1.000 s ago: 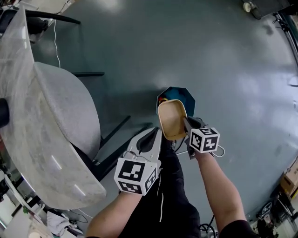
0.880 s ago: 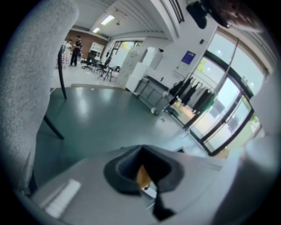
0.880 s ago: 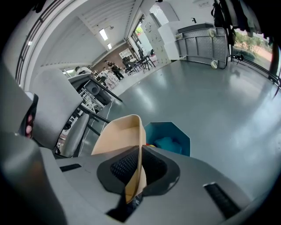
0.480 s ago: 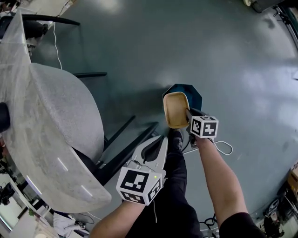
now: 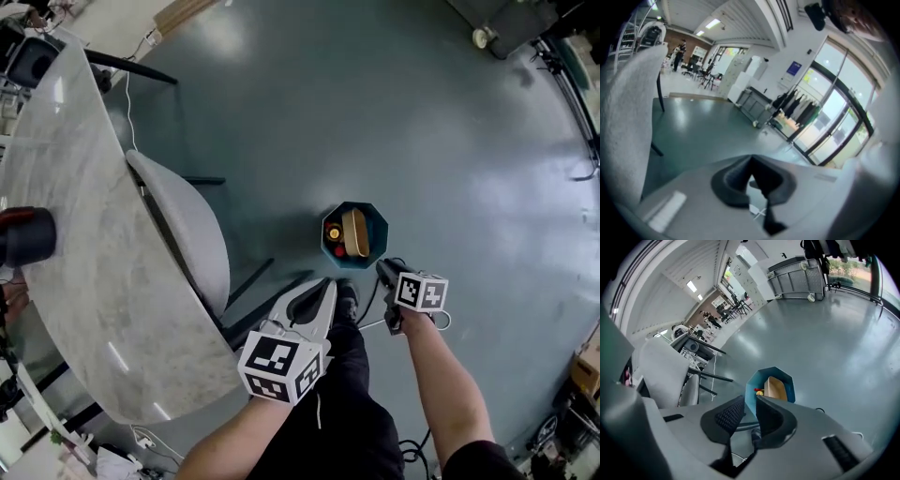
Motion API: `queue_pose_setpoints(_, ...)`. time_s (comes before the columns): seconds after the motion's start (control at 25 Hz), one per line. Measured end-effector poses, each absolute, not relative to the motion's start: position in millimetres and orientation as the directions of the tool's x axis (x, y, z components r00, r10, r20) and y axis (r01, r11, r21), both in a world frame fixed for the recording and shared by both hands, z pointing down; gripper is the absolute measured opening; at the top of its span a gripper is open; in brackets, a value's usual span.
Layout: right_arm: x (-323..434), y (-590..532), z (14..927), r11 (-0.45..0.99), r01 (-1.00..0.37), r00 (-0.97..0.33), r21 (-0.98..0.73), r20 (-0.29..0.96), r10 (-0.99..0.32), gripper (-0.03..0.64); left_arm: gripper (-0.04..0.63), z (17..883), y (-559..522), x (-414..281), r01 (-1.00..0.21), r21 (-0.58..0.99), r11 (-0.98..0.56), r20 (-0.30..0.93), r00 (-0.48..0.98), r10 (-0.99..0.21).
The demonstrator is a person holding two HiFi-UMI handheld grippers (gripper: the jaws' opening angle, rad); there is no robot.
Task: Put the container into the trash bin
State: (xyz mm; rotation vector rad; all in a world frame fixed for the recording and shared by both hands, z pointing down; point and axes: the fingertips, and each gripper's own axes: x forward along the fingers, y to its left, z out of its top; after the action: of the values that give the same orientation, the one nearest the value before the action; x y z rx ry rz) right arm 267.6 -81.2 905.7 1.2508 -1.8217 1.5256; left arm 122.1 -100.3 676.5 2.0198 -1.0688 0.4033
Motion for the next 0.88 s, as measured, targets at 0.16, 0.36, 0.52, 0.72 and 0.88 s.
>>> queue_pose_setpoints(0.16, 261, -68, 842, -0.04, -0.827, -0.505, -0.56, 0.772, -0.386, 0.061, 0.008, 623, -109, 114, -0.789, 0.508, -0.345, 0.552, 0.606, -0.573)
queue_pose_setpoints(0.36, 242, -84, 750, 0.014, -0.799, -0.539, -0.601, 0.706, -0.46, 0.054, 0.008, 559, -114, 94, -0.8, 0.465, -0.379, 0.531, 0.595, -0.603)
queue_pose_setpoints(0.52, 224, -99, 685, 0.072, -0.772, -0.573, -0.632, 0.641, -0.511, 0.038, 0.008, 520, -117, 66, -0.832, 0.388, -0.397, 0.529, 0.553, -0.643)
queue_pose_setpoints(0.72, 212, -105, 616, 0.14, -0.736, -0.612, -0.662, 0.563, -0.556, 0.02, 0.008, 481, -110, 34, -0.853, 0.352, -0.385, 0.514, 0.52, -0.682)
queue_pose_setpoints(0.88, 204, -121, 560, 0.222, -0.689, -0.663, -0.69, 0.476, -0.578, 0.012, 0.008, 457, -113, 11, -0.862, 0.38, -0.334, 0.489, 0.494, -0.719)
